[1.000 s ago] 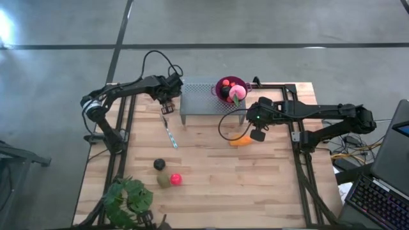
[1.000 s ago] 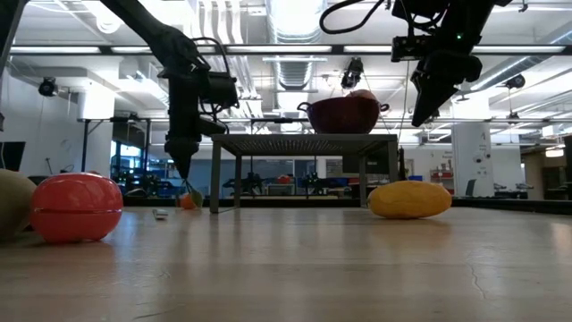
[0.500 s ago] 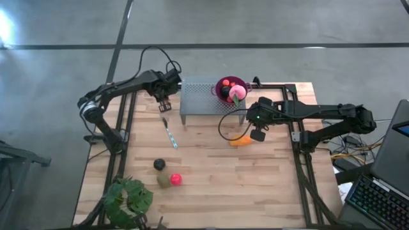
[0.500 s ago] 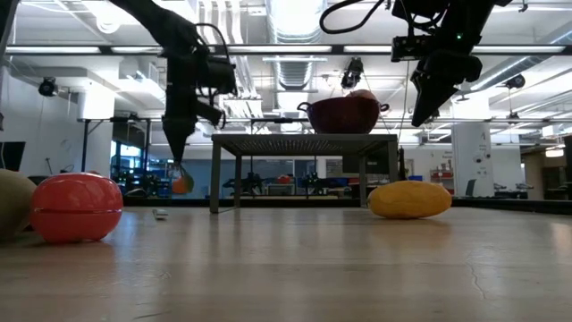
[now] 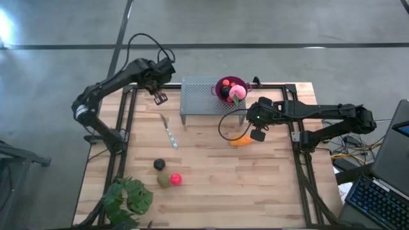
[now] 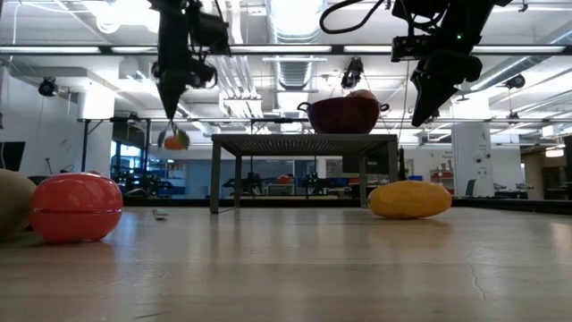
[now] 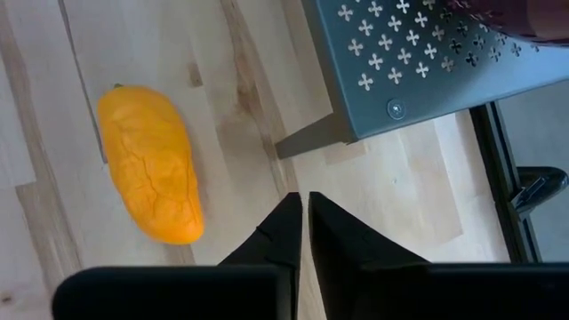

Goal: Pick & Place Fruit
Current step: Put the tangerine into the purple bowl on the shelf

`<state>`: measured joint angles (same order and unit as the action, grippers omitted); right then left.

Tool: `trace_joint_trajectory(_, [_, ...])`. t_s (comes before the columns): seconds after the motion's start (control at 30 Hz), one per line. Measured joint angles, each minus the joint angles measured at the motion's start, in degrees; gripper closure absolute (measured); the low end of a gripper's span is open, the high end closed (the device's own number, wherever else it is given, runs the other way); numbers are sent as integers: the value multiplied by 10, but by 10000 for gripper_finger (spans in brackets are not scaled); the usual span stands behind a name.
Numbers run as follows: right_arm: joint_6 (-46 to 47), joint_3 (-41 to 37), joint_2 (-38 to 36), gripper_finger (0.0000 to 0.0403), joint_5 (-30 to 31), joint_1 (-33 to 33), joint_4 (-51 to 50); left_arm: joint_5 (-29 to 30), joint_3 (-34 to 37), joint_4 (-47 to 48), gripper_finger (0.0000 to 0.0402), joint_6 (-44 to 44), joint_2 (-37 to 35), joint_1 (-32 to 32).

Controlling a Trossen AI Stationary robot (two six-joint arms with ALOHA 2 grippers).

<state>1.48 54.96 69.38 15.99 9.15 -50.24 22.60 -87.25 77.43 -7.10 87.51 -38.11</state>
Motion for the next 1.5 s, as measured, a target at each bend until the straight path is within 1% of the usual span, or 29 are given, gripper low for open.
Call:
trace_joint_trajectory(0.1, [0, 0, 0, 392, 0, 0, 0, -12, -16, 10, 398, 18, -17, 9])
trace_joint_trajectory(0.17, [0, 0, 0, 393, 0, 0, 0, -34, -21, 12, 399, 29, -32, 19])
trace_joint_trajectory(0.27, [0, 0, 0, 391, 0, 0, 0, -64, -21, 11, 399, 44, -57, 37])
trace_joint_trajectory(0.4, [1, 0, 0, 384, -3, 0, 14, -82, -11, 11, 399, 47, -86, 71])
trace_joint_trajectory(0.5, [-2, 0, 0, 380, -52, 0, 54, -88, -7, 10, 399, 46, -101, 109])
trace_joint_trajectory(0.73, [-19, -1, 0, 387, -233, -5, 180, -130, -7, -41, 399, 60, -113, 218])
trace_joint_trajectory(0.8, [-24, -2, 0, 390, -259, -12, 213, -130, -7, -57, 399, 59, -111, 250])
trace_joint_trajectory(0.9, [-27, -2, 0, 390, -268, -26, 248, -128, -7, -83, 399, 52, -102, 295])
trace_joint_trajectory(1.0, [-30, -2, 0, 383, -268, -42, 275, -125, -7, -118, 399, 22, -89, 334])
trace_joint_trajectory(1.07, [-31, -2, 0, 377, -268, -53, 292, -124, -7, -146, 399, -13, -78, 356])
trace_joint_trajectory(1.23, [-14, -2, 0, 358, -270, -69, 329, -116, -7, -192, 399, -147, -40, 403])
trace_joint_trajectory(1.4, [-1, -1, 0, 331, -265, -72, 332, -54, -7, -209, 399, -206, 2, 434])
trace_joint_trajectory(1.5, [1, -2, 0, 310, -265, -72, 333, -32, -7, -218, 397, -226, 24, 445])
